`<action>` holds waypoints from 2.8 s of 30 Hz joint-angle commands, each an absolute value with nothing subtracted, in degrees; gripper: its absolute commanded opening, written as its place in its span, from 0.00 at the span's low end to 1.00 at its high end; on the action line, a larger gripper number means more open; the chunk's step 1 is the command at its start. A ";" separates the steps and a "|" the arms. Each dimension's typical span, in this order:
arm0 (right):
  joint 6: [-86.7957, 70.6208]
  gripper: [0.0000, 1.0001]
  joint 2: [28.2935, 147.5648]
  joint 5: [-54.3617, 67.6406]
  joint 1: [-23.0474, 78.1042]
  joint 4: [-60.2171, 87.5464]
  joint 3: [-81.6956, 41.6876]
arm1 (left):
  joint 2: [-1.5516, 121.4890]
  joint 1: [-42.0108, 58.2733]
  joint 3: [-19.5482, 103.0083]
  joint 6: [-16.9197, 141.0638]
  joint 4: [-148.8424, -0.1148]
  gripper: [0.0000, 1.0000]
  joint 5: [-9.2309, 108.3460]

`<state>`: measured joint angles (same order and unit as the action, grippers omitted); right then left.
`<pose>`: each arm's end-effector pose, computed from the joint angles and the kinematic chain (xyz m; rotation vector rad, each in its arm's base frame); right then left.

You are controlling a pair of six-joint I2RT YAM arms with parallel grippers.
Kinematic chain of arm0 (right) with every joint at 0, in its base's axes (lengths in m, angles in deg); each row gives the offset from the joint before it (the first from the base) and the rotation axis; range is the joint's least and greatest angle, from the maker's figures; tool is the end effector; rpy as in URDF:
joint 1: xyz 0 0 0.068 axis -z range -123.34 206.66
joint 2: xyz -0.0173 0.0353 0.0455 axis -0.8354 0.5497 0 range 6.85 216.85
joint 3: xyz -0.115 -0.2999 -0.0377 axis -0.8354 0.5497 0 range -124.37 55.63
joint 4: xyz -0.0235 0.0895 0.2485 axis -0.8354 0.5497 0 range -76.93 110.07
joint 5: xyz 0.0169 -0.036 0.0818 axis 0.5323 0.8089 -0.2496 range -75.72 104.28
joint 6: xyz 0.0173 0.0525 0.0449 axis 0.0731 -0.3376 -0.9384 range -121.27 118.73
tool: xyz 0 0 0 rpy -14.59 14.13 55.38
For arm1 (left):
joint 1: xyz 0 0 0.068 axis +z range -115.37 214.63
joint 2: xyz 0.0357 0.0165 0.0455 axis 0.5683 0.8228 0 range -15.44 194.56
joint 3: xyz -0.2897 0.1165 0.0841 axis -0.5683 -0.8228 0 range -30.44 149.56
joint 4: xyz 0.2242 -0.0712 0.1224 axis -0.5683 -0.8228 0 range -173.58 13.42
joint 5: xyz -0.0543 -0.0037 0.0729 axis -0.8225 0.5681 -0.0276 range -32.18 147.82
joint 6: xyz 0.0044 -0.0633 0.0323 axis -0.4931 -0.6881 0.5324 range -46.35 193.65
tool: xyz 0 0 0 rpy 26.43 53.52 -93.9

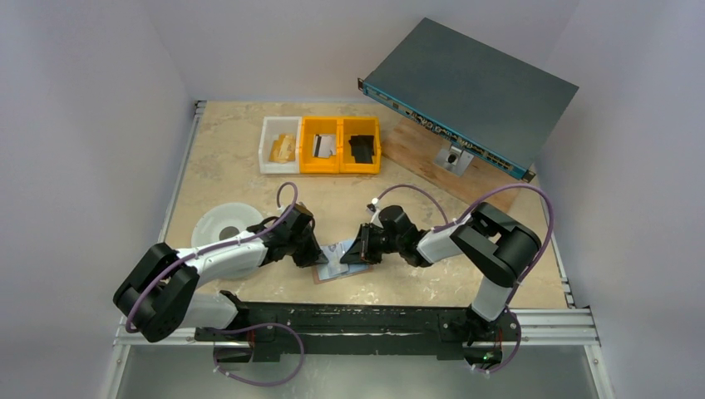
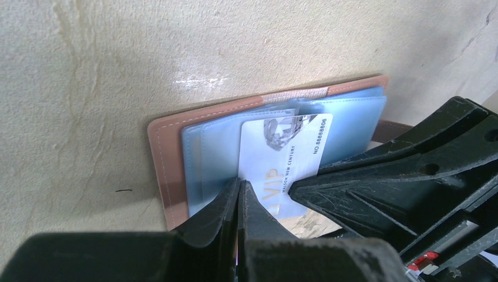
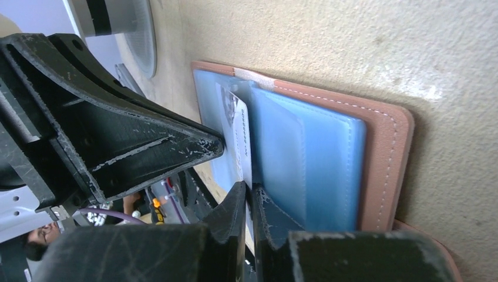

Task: Take the credit cards out of the card holder
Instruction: Remove the credit card from the card holder.

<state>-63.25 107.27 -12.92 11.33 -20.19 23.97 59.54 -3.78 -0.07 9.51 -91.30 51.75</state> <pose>0.2102 0.2506 0.1408 0.0551 2.5804 1.4295 0.1725 -0.1447 0.1728 -0.5848 2.7442 -0.6932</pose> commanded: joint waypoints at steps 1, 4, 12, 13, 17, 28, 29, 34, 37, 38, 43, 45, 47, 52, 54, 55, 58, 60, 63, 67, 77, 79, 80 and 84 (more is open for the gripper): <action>-63.50 0.01 106.46 -13.84 11.51 -21.88 24.68 | 60.36 -3.81 -2.22 10.46 -99.86 0.00 57.56; -63.06 0.00 105.82 -13.20 11.74 -20.67 24.54 | 60.32 -3.80 -2.23 10.40 -99.99 0.00 57.59; -60.46 0.00 102.92 -10.42 12.97 -15.24 24.86 | 60.02 -3.54 -2.82 10.37 -100.25 0.00 57.63; -60.22 0.00 102.47 -10.21 13.17 -14.73 24.93 | 59.98 -3.47 -2.92 10.37 -100.23 0.00 57.62; -59.28 0.00 100.45 -9.61 13.80 -12.77 25.22 | 59.88 -3.37 -3.41 10.50 -99.69 0.00 57.59; -58.23 0.00 96.49 -9.75 14.58 -9.29 24.58 | 59.25 -3.34 -1.75 11.87 -97.79 0.00 55.09; -58.23 0.00 96.10 -9.80 14.58 -9.03 24.54 | 58.81 -3.35 -1.09 12.13 -98.03 0.00 54.86; -57.97 0.00 94.22 -10.32 14.66 -7.42 22.75 | 56.19 -3.35 4.37 14.33 -100.54 0.03 53.64; -57.79 0.00 93.65 -10.56 14.73 -6.53 21.36 | 54.15 -3.37 7.61 15.77 -102.50 0.11 52.90; -57.72 0.00 93.56 -10.79 14.71 -6.32 20.91 | 53.49 -3.39 8.53 16.14 -103.18 0.14 52.78; -57.93 0.00 92.73 -12.06 15.11 -5.48 19.05 | 48.82 -2.60 10.51 17.80 -103.83 0.30 50.29; -58.26 0.00 92.09 -12.95 15.67 -5.46 18.69 | 46.79 -1.15 9.87 18.44 -101.70 0.35 46.78; -58.71 0.00 91.21 -14.74 16.89 -5.92 18.61 | 44.41 0.53 9.05 18.91 -99.88 0.40 43.40; -61.45 0.00 89.24 -20.88 19.82 -9.79 19.04 | 41.53 5.17 7.23 20.36 -95.49 0.46 34.50; -63.27 0.00 88.70 -23.16 20.27 -12.32 19.23 | 40.96 6.76 6.02 19.63 -92.55 0.46 30.55; -64.28 0.00 88.47 -24.11 20.41 -13.55 19.26 | 40.95 7.25 5.69 19.26 -91.48 0.46 29.05; -67.69 0.00 87.77 -26.53 20.39 -18.03 19.80 | 41.40 7.56 5.15 18.28 -88.74 0.47 26.40; -70.04 0.00 87.43 -27.80 20.46 -21.39 20.22 | 41.89 7.64 4.55 17.05 -86.27 0.47 24.95; -72.02 0.00 87.28 -28.94 20.48 -24.01 20.41 | 42.76 7.65 3.56 15.08 -82.19 0.47 22.63; -72.07 0.00 87.60 -29.23 20.38 -24.08 20.31 | 44.00 7.74 1.87 11.71 -74.67 0.47 20.41; -66.20 0.27 85.86 -25.43 20.45 -15.17 19.33 | 45.70 7.74 1.47 9.55 -71.58 0.00 20.39; -63.53 0.51 84.45 -23.00 20.44 -9.71 18.35 | 45.41 7.74 2.72 10.74 -74.45 0.00 22.26; -62.38 0.61 83.73 -22.00 20.39 -7.70 17.88 | 45.30 7.74 3.72 12.05 -76.11 0.00 23.53; -58.81 0.84 80.00 -17.61 20.42 0.43 16.05 | 45.79 7.81 10.05 16.58 -87.41 0.00 31.46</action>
